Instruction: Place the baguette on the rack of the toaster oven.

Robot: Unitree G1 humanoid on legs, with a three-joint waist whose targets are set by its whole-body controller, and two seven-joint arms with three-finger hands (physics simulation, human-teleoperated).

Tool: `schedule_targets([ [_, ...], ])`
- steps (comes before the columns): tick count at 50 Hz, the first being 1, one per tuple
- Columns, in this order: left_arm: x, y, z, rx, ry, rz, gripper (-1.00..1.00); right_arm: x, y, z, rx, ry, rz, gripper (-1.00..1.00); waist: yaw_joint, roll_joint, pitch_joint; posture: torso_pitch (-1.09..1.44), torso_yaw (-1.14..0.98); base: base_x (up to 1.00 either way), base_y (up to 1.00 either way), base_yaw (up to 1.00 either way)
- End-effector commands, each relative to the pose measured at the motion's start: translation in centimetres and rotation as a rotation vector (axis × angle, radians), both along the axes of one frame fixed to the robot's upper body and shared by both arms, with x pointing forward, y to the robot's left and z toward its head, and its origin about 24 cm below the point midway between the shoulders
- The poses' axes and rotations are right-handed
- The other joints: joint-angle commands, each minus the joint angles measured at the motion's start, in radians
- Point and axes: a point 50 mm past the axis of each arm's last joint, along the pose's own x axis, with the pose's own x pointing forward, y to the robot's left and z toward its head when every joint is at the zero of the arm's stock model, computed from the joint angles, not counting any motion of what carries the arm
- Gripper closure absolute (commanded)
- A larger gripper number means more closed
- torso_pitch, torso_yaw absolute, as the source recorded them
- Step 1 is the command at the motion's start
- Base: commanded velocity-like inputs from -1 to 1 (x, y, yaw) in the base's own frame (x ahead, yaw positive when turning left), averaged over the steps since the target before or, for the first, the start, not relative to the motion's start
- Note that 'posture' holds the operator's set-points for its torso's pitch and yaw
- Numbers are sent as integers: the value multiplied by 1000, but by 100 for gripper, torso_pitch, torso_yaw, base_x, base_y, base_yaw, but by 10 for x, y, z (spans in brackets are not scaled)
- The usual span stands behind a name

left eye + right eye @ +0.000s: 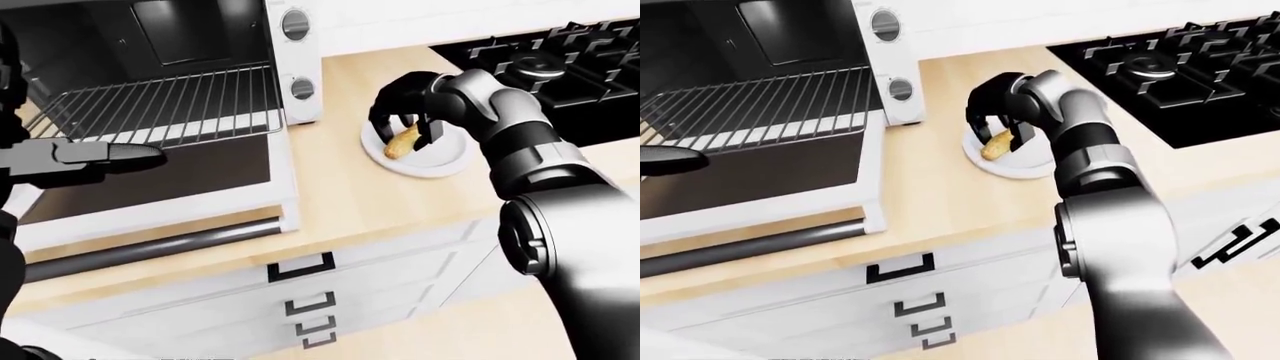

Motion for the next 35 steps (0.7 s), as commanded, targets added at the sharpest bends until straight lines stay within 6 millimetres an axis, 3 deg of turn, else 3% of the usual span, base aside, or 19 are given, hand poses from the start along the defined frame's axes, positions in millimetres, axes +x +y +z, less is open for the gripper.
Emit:
schedule_targets([
  [1, -6, 0, 10, 19, -65, 14, -100, -1, 1, 31, 28, -116, 3, 57, -2, 3, -29, 0, 0, 0, 0, 0],
  [16, -7, -4, 12, 27, -99, -15, -100, -3, 1, 62, 35, -213, -21, 73, -4, 5, -23, 0, 0, 0, 0, 0],
  [24, -4, -4, 11, -12, -97, -25, -100, -7, -2, 99, 110, -305, -104, 76, 0, 6, -21, 0, 2, 0, 0, 0],
  [29, -3, -5, 10, -6, -95, -29, -100, -12, 0, 111, 123, -316, -107, 76, 8, 4, -18, 0, 4, 0, 0, 0],
  [35, -4, -5, 11, -9, -96, -31, -100, -26, 5, 139, 153, -361, -112, 76, 20, 3, -16, 0, 7, 0, 0, 0],
])
